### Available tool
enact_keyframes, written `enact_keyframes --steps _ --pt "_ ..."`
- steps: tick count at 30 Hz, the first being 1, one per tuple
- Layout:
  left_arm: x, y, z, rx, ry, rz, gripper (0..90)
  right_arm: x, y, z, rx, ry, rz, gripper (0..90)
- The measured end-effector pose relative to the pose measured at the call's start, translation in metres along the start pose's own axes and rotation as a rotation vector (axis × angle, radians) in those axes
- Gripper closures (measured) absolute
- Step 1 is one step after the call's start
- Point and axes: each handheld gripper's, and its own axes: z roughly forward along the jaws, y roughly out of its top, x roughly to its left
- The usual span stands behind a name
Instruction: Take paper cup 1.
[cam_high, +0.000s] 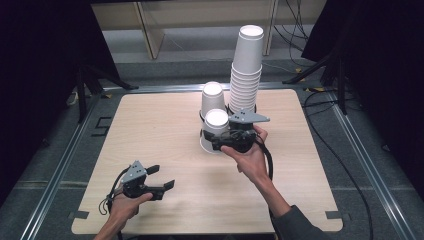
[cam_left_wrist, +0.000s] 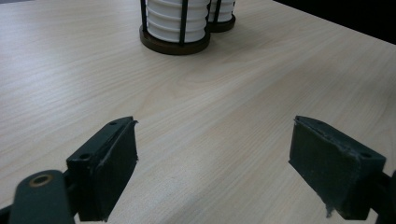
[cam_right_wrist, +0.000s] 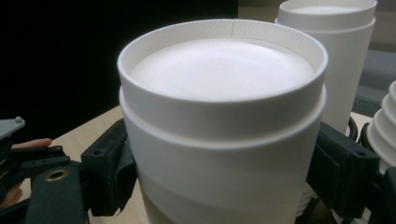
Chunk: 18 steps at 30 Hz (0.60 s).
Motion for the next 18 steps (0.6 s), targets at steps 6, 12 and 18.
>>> enact_keyframes --steps 6,12,18 --pt "-0.001 0.001 -0.001 0.002 0.004 -0.005 14.6 0.003 -0.009 0.006 0.024 0.023 0.001 19.6" --pt "-0.001 0.001 -0.001 -0.01 -0.009 0.004 14.6 0.007 -0.019 0.011 0.043 0.039 -0.01 19.6" --pt "-0.002 0.002 -0.001 -0.007 -0.007 0.004 14.6 0.009 -0.031 0.018 0.071 0.08 -0.014 19.6"
